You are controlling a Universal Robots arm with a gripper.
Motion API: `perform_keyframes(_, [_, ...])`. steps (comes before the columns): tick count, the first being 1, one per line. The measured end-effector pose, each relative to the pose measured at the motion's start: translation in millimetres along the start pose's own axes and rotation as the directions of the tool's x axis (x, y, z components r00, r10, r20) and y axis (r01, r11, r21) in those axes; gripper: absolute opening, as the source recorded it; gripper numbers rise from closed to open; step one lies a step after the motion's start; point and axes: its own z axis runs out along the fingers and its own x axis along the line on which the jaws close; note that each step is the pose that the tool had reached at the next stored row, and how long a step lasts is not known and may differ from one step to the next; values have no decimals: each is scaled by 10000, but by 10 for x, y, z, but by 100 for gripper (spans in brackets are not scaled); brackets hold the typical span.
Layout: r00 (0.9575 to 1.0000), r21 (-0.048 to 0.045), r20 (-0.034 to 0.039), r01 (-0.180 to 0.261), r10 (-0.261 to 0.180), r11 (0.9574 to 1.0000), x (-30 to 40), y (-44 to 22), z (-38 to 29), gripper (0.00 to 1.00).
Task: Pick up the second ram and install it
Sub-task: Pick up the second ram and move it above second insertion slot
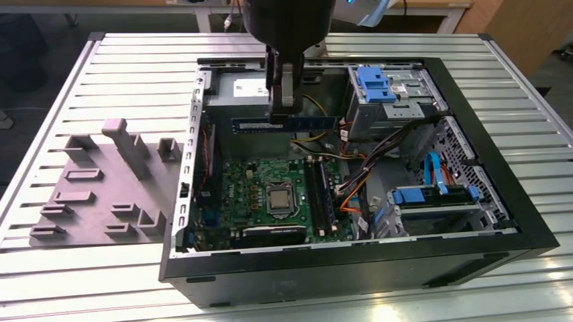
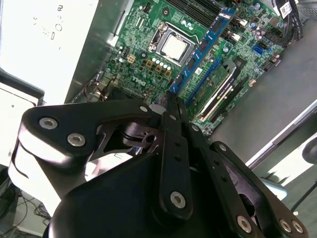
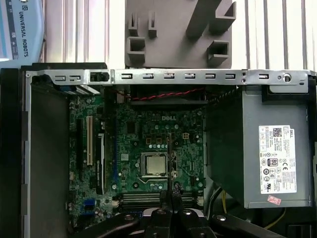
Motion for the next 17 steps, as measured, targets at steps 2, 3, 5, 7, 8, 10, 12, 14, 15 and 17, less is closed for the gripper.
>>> perform_keyframes(2, [10000, 0, 0, 0, 0, 10000, 0, -8, 18, 11])
perform_keyframes(3, [10000, 0, 1, 0, 0, 10000, 1, -11, 27, 11])
perform_keyframes(5, [10000, 0, 1, 0, 0, 10000, 2, -19, 46, 11])
perform_keyframes(7, [10000, -1, 0, 0, 0, 10000, 2, -27, 63, 11])
perform_keyframes(8, [10000, -1, 0, -1, 1, 10000, 2, -31, 72, 11])
perform_keyframes(10, [10000, 0, 2, 0, 0, 10000, 3, -41, 93, 11])
perform_keyframes(12, [10000, -1, 2, -1, 1, 10000, 4, -49, 114, 11])
perform_keyframes(14, [10000, -1, 1, -1, 1, 10000, 5, -56, 135, 11])
perform_keyframes(15, [10000, -1, 0, 0, 0, 10000, 5, -61, 145, 11])
perform_keyframes(17, [10000, -2, 1, -1, 1, 10000, 6, -68, 165, 11])
